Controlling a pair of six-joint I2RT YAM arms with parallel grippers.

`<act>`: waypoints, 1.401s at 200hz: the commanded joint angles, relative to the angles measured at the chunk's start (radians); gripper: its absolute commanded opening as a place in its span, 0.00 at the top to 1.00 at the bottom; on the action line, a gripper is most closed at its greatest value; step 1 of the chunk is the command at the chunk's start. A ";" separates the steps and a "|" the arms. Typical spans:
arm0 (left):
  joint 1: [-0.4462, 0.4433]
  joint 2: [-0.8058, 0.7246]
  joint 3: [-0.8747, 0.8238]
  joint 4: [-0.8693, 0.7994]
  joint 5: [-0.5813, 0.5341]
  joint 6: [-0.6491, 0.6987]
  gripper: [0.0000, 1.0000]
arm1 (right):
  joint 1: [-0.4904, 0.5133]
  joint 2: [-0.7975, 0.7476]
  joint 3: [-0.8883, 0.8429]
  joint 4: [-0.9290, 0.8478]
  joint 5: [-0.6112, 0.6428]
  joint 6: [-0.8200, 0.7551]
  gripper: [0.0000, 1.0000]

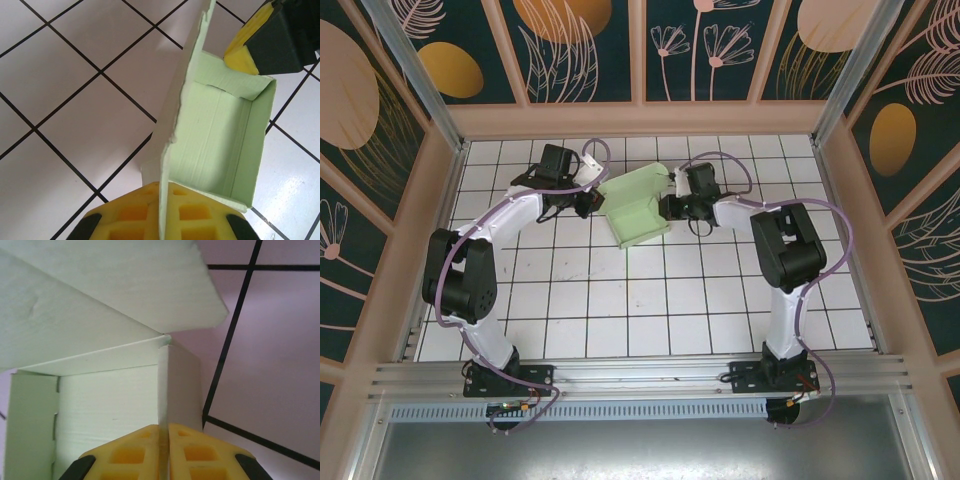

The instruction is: Fold the paper box

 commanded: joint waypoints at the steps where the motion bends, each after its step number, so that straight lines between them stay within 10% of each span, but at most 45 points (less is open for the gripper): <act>1: -0.003 0.016 0.006 -0.005 0.037 -0.007 1.00 | 0.036 0.076 0.004 -0.169 0.162 -0.070 0.89; 205: -0.003 0.036 0.019 -0.010 0.044 -0.032 1.00 | 0.067 0.136 0.083 -0.202 0.219 -0.167 0.81; 280: -0.003 0.040 0.034 0.003 0.027 -0.078 1.00 | 0.070 0.140 0.082 -0.210 0.297 -0.183 1.00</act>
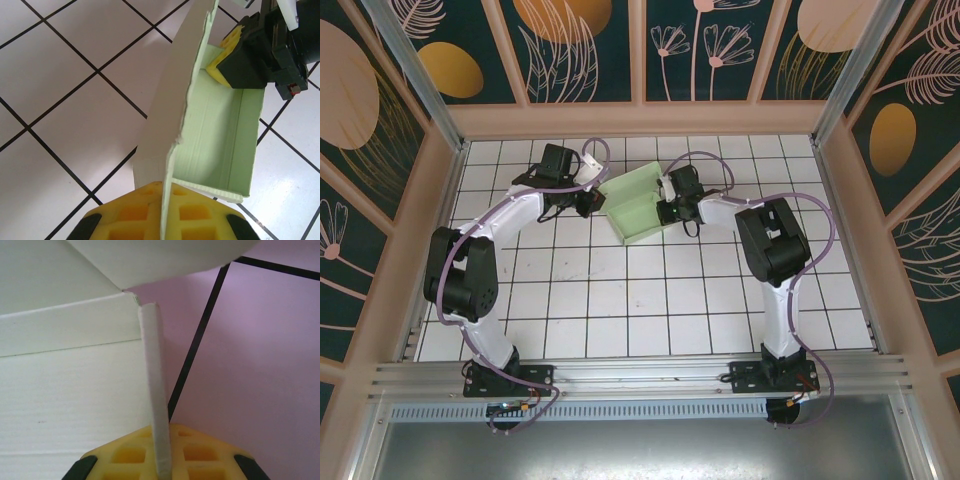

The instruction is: Fold the paper box

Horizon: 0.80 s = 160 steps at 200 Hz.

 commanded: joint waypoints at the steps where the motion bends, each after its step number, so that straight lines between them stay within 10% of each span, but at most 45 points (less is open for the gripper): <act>1: -0.003 0.025 0.025 0.003 0.015 -0.043 1.00 | 0.012 0.041 -0.021 -0.105 0.064 -0.017 1.00; 93: -0.002 0.034 0.064 0.047 0.113 -0.174 1.00 | 0.039 0.084 0.003 -0.158 0.228 -0.024 1.00; 160: -0.002 0.057 0.076 0.000 0.020 -0.130 1.00 | 0.025 -0.072 -0.050 0.006 0.032 -0.011 0.57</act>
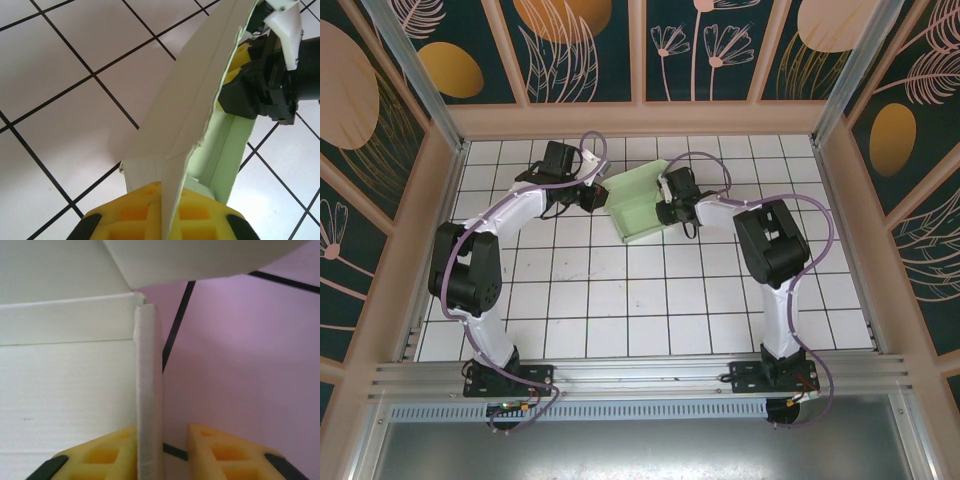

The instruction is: Fold the paper box

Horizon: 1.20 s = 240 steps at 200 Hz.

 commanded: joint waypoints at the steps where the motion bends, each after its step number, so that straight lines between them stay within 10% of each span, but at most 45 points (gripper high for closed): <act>1: -0.002 0.016 0.036 -0.018 -0.014 0.020 1.00 | 0.004 -0.056 -0.036 0.008 -0.081 0.002 0.56; 78: -0.003 0.016 0.034 -0.025 -0.037 0.049 1.00 | -0.108 -0.216 -0.165 0.110 -0.281 -0.026 0.37; 170: -0.002 0.031 0.041 -0.025 -0.011 0.041 1.00 | -0.122 -0.042 -0.043 0.121 -0.391 0.153 0.62; 240: -0.003 0.041 0.046 -0.009 0.004 0.013 1.00 | -0.073 0.007 -0.026 0.051 -0.227 0.083 0.96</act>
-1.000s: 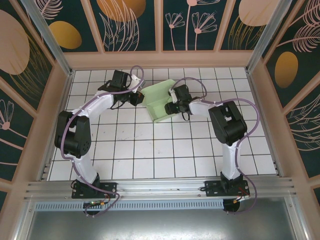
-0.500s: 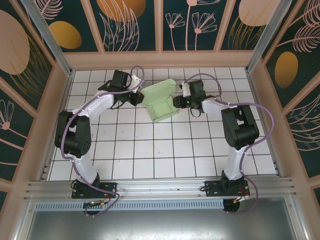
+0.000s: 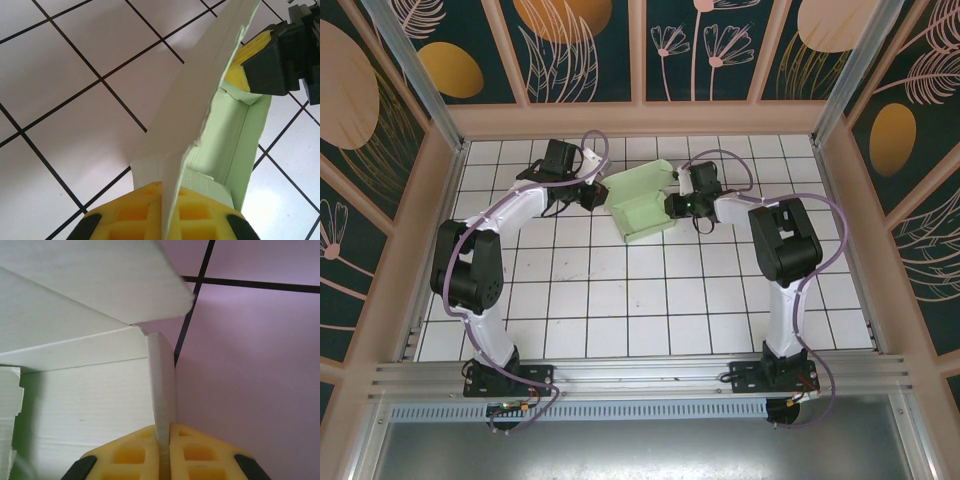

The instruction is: Fold the paper box

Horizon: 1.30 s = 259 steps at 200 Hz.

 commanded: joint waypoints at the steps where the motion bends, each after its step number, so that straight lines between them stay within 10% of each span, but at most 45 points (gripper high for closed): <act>1: -0.002 0.021 0.023 -0.005 0.023 -0.017 1.00 | 0.040 0.037 0.024 -0.052 0.080 -0.032 0.96; 44: -0.002 0.006 0.005 0.071 0.023 -0.131 0.92 | 0.105 0.054 0.025 -0.105 0.432 -0.100 1.00; 111: -0.002 -0.226 -0.271 0.408 -0.205 -0.546 0.20 | 0.154 0.047 -0.005 -0.055 0.615 -0.137 1.00; 259: 0.000 -0.371 -0.521 0.468 -0.409 -0.671 0.04 | 0.259 0.253 0.167 -0.401 0.784 -0.013 1.00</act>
